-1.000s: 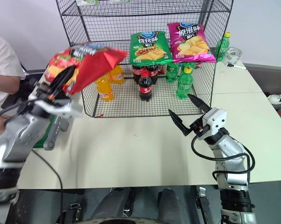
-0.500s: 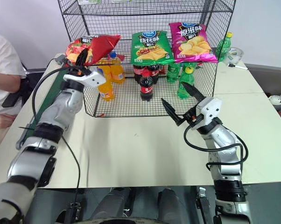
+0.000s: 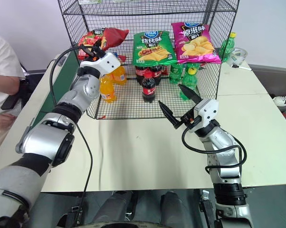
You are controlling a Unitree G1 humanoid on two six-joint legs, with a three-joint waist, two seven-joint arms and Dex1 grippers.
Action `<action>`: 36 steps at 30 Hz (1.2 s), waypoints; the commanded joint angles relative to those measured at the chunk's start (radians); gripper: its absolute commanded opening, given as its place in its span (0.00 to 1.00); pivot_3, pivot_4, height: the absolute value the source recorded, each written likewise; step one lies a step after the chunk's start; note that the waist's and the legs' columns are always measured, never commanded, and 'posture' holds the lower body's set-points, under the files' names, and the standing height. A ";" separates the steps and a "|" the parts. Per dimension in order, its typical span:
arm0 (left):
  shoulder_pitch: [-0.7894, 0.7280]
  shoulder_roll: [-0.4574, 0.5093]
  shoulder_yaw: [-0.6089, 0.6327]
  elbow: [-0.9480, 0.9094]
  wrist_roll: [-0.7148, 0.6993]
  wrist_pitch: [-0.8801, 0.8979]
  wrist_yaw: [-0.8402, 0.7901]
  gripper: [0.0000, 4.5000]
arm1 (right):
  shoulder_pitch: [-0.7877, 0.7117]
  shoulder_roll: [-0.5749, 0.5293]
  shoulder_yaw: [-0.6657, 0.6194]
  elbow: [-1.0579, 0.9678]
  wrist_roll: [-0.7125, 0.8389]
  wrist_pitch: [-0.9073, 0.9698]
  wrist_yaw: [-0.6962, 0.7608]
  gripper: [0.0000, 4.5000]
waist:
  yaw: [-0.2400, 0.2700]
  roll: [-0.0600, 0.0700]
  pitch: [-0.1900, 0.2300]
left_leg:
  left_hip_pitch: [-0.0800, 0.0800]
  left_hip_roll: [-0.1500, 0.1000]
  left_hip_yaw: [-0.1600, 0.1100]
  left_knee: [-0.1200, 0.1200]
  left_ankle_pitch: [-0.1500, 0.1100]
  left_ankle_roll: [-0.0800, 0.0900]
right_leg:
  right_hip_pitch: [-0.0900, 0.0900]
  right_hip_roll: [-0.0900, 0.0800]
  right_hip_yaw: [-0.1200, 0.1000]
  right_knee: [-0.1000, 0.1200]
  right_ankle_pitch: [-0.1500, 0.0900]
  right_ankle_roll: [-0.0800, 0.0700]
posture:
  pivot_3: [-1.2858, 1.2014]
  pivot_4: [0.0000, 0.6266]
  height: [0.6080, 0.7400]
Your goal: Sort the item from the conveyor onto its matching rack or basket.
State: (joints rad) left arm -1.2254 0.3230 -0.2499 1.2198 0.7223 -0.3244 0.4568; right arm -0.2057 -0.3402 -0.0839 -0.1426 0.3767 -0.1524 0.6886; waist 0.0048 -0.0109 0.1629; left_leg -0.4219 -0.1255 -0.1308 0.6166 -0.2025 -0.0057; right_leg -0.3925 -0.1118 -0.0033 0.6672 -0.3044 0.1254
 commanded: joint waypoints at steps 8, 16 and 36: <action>-0.030 0.037 -0.064 0.029 -0.009 0.062 0.079 0.02 | 0.017 -0.007 -0.002 -0.069 0.013 0.013 -0.007 1.00 | -0.017 0.000 0.000 | -0.002 0.000 0.000 0.000 0.000 0.000 | -0.003 0.000 0.000 0.001 0.000 0.000 | 0.52 0.24 1.00; -0.020 0.033 -0.077 0.024 -0.033 0.064 0.085 0.02 | -0.003 -0.007 -0.006 -0.052 0.012 0.019 -0.009 1.00 | -0.017 0.000 0.000 | -0.003 0.000 0.000 0.000 0.000 0.000 | -0.003 0.000 0.000 0.001 0.000 0.000 | 0.52 0.24 1.00; 0.066 0.063 -0.062 -0.107 -0.130 -0.066 -0.029 0.80 | 0.023 -0.002 -0.001 -0.076 0.008 0.023 -0.022 1.00 | -0.017 0.000 0.000 | -0.003 0.000 0.000 0.004 0.003 -0.004 | -0.002 0.000 0.000 0.003 0.000 0.000 | 0.52 0.24 1.00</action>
State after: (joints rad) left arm -1.1837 0.3693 -0.3301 1.1661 0.6204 -0.3642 0.4579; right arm -0.1838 -0.3423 -0.0822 -0.1680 0.3751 -0.1225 0.6727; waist -0.0127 -0.0108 0.1626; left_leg -0.4250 -0.1256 -0.1309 0.6208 -0.1999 -0.0101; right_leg -0.3949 -0.1117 -0.0030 0.6704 -0.3044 0.1255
